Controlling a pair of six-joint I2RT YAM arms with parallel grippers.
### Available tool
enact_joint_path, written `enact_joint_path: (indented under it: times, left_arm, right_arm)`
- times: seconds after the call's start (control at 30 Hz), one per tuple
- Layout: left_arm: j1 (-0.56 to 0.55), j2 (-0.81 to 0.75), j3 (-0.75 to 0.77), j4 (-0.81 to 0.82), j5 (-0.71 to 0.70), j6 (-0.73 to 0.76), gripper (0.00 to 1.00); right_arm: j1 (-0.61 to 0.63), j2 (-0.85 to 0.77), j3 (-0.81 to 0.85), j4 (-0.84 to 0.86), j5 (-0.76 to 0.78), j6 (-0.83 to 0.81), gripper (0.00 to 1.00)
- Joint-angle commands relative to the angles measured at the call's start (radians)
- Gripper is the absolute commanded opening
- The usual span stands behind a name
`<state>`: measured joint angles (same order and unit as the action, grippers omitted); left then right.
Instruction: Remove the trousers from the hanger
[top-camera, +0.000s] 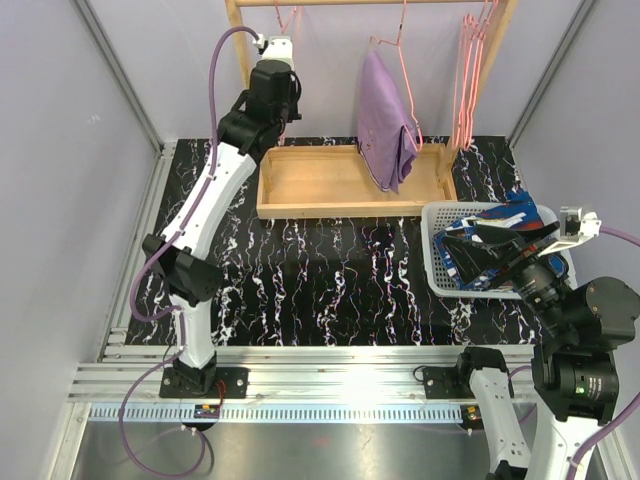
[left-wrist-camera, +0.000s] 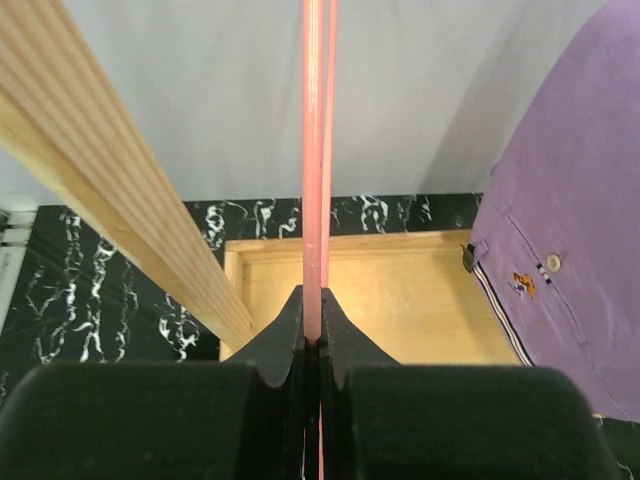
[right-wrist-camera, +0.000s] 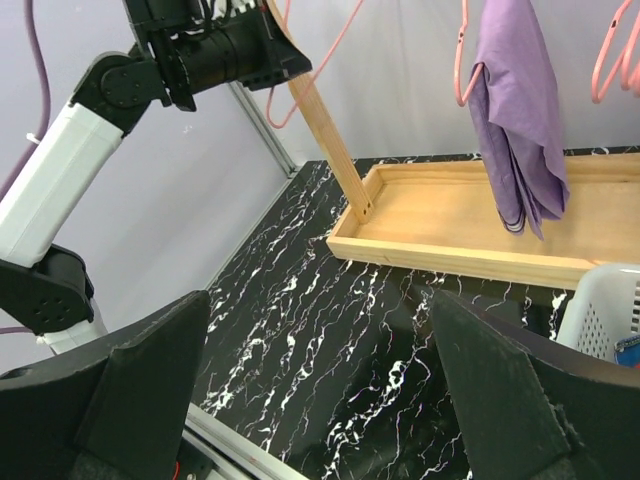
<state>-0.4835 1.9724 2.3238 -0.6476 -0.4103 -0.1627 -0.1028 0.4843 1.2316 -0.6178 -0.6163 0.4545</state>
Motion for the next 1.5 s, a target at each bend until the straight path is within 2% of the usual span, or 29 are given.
enact_joint_path:
  times: [0.0,0.07,0.23,0.3,0.37,0.53,0.63,0.7,0.8,0.83,1.03,1.17,1.4,1.47]
  left_arm:
    - [-0.004,-0.046,-0.032,0.058,0.067,-0.035,0.00]
    - [-0.004,-0.072,-0.070,0.054,0.071,-0.061,0.00]
    - [-0.006,-0.098,-0.055,-0.013,0.108,-0.112,0.00]
    - [-0.012,-0.121,-0.081,-0.020,0.130,-0.133,0.14]
    - [-0.024,-0.162,-0.105,-0.014,0.133,-0.141,0.22]
    - [-0.059,-0.234,-0.161,-0.023,0.148,-0.147,0.51]
    - [-0.095,-0.294,-0.201,-0.018,0.165,-0.153,0.64]
    - [-0.119,-0.342,-0.231,-0.020,0.160,-0.147,0.69]
    - [-0.185,-0.409,-0.263,-0.038,0.097,-0.136,0.79]
    - [-0.210,-0.428,-0.300,-0.043,0.085,-0.141,0.99]
    - [-0.260,-0.623,-0.487,-0.018,0.045,-0.214,0.99]
    - [-0.285,-0.740,-0.636,0.034,0.082,-0.258,0.99]
    - [-0.418,-0.802,-0.697,0.023,0.087,-0.294,0.99]
    - [-0.470,-0.822,-0.734,0.067,0.079,-0.317,0.99]
  right_arm:
    - [0.011,0.014,-0.007,0.070,-0.033,0.001,0.99]
    - [0.012,0.039,0.005,0.052,-0.026,-0.008,0.99]
    - [0.012,0.043,0.006,0.052,-0.036,-0.005,0.99]
    - [0.012,0.039,0.002,0.055,-0.043,-0.007,0.99]
    - [0.012,0.033,-0.007,0.055,-0.043,-0.010,1.00]
    - [0.012,0.036,-0.004,0.038,-0.028,-0.027,0.99]
    - [0.017,0.046,0.014,0.017,-0.008,-0.049,0.99]
    - [0.021,0.056,0.029,-0.005,0.029,-0.077,1.00]
    - [0.038,0.091,0.057,-0.036,0.078,-0.106,0.99]
    - [0.040,0.103,0.066,-0.042,0.082,-0.111,0.99]
    - [0.052,0.194,0.127,-0.042,0.067,-0.102,0.99]
    - [0.060,0.249,0.170,-0.059,0.061,-0.094,0.96]
    - [0.075,0.283,0.169,-0.069,0.121,-0.103,0.93]
    - [0.077,0.295,0.175,-0.080,0.128,-0.105,0.92]
